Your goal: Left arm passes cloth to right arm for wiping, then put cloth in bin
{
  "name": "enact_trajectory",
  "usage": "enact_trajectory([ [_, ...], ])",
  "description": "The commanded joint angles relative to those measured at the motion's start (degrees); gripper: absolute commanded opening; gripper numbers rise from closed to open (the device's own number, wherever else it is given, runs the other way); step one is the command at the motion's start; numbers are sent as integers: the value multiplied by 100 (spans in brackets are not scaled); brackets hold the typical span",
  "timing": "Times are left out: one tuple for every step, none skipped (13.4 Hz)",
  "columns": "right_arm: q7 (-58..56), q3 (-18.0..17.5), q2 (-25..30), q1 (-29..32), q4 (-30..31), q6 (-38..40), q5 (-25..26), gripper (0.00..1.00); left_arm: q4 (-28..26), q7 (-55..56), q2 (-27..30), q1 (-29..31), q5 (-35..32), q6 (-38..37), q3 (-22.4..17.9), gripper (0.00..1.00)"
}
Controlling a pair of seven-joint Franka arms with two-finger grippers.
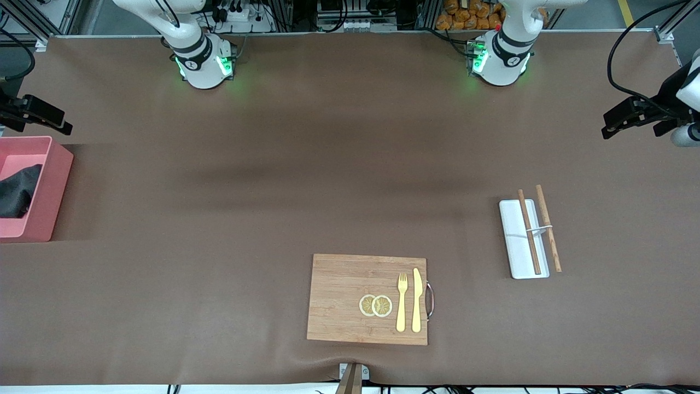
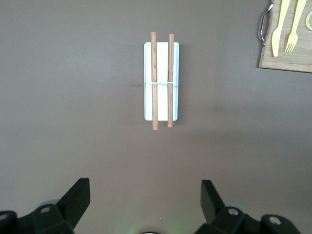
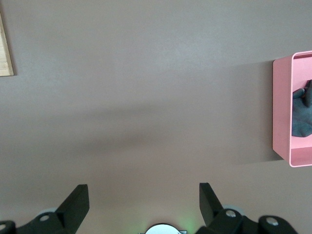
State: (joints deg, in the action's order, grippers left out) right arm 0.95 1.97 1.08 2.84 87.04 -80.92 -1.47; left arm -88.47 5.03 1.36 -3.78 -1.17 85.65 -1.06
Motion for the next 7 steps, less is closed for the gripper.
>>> enact_trajectory([
  [98,-47,164,68,138,15,-29,100,127,225,57,18,-15,-110,0,100],
  [98,-47,156,68,138,15,-20,100,154,322,57,26,-33,-163,0,100],
  [98,-47,156,68,138,15,-20,100,224,314,40,26,-33,-172,-8,100],
  [98,-56,156,68,138,15,-20,100,268,323,31,26,-42,-181,-9,100],
  [98,-56,156,68,138,15,-20,100,269,323,31,18,-50,-181,-9,100],
  [98,-56,156,68,138,15,-20,100,269,323,22,18,-50,-181,-9,100],
  [98,-56,156,68,138,15,-20,100,277,323,22,9,-50,-181,-9,100],
])
